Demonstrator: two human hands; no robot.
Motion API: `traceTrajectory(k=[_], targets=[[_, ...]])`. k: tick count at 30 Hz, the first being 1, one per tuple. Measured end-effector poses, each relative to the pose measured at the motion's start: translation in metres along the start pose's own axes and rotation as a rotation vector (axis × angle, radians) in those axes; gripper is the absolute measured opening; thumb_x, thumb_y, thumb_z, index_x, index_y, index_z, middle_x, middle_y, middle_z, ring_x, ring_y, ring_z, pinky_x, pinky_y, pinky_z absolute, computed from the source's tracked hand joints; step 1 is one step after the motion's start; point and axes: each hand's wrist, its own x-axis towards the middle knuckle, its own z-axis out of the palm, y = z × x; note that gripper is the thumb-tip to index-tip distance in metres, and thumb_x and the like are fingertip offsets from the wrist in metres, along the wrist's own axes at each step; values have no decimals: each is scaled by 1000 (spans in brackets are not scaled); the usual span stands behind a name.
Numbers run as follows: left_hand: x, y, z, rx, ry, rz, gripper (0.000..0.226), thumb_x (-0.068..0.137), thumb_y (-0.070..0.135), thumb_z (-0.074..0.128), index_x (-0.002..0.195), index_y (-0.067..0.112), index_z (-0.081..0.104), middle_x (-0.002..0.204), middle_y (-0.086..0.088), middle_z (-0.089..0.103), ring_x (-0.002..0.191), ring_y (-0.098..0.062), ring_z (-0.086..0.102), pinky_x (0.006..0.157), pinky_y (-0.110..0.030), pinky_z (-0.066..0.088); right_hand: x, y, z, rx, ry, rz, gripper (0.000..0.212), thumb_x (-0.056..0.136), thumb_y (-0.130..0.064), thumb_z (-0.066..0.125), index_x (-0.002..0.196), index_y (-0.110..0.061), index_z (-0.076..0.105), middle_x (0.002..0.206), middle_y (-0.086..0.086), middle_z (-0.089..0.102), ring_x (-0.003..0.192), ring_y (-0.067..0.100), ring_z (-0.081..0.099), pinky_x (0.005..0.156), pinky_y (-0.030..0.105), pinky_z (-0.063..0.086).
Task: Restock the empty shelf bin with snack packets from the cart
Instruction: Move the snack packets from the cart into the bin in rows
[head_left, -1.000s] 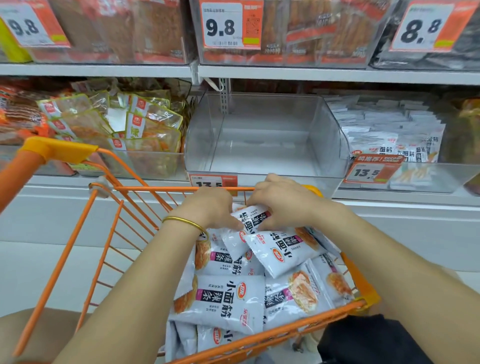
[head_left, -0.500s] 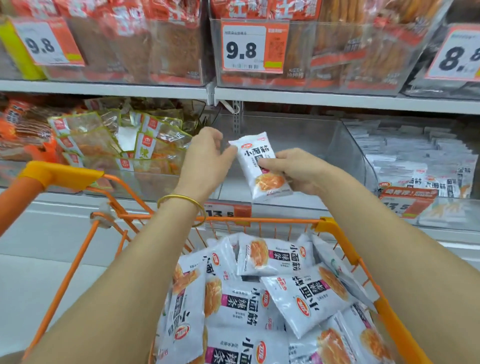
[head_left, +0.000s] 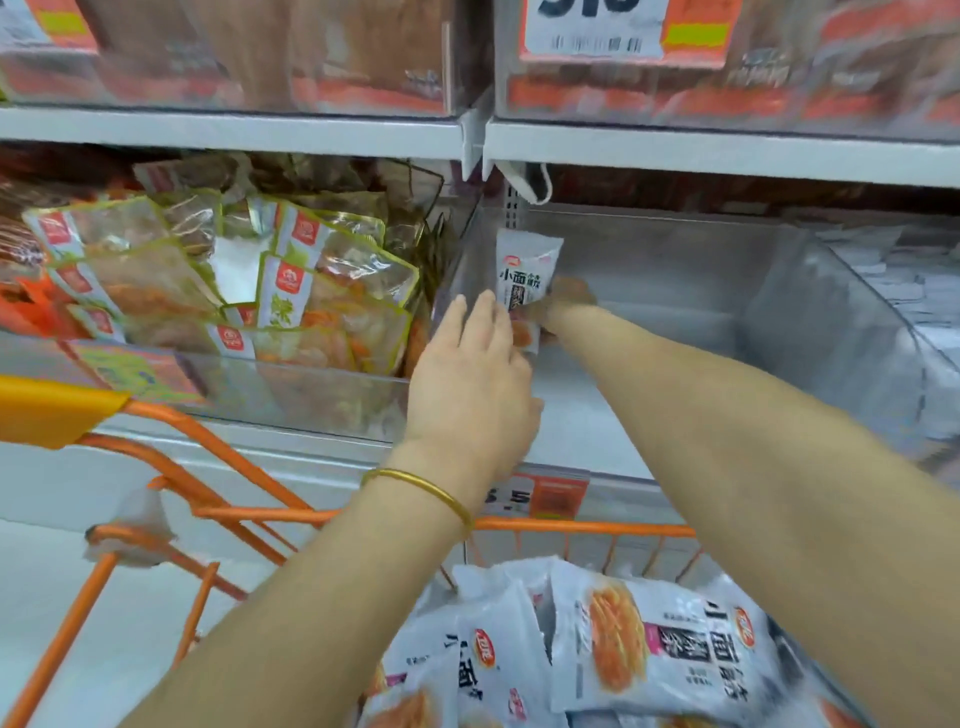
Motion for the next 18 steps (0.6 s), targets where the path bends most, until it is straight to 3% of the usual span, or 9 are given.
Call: traceTrajectory(k=[2, 9, 14, 16, 18], targets=[[-1, 2, 2, -12, -3, -1, 63, 98, 48, 24, 145, 5, 27, 157, -17, 8, 145, -32, -2, 117, -47, -1, 6, -2, 5, -41, 36, -29, 28, 82, -29, 70, 105, -14, 68, 112, 8, 68, 103, 26, 65, 87, 36, 54], [-3, 4, 4, -52, 32, -15, 58, 99, 44, 25, 139, 6, 40, 154, -17, 17, 144, -32, 2, 117, -46, -2, 20, 7, 21, 38, 226, 13, 35, 84, -27, 68, 112, -8, 58, 117, 10, 63, 107, 29, 61, 80, 33, 48], [-3, 2, 4, -97, 83, -15, 46, 100, 34, 30, 133, 8, 49, 149, -15, 28, 142, -31, 12, 118, -43, 0, 14, 6, 16, 51, 154, 49, 46, 78, -37, 73, 109, -7, 54, 115, 11, 63, 97, 30, 64, 72, 38, 52], [-5, 1, 7, -170, 130, 3, 36, 96, 26, 42, 121, 7, 59, 137, -16, 45, 135, -33, 29, 117, -44, 9, 6, 6, 5, 63, 125, 52, 41, 79, -34, 73, 102, -7, 53, 110, 12, 64, 95, 31, 64, 73, 37, 55], [-5, 0, 8, -194, 198, 25, 20, 79, 16, 64, 93, 3, 70, 106, -16, 64, 110, -36, 54, 108, -47, 32, -11, 4, -11, 61, 99, 19, 30, 83, -26, 71, 95, -5, 53, 100, 12, 59, 95, 31, 64, 83, 41, 55]])
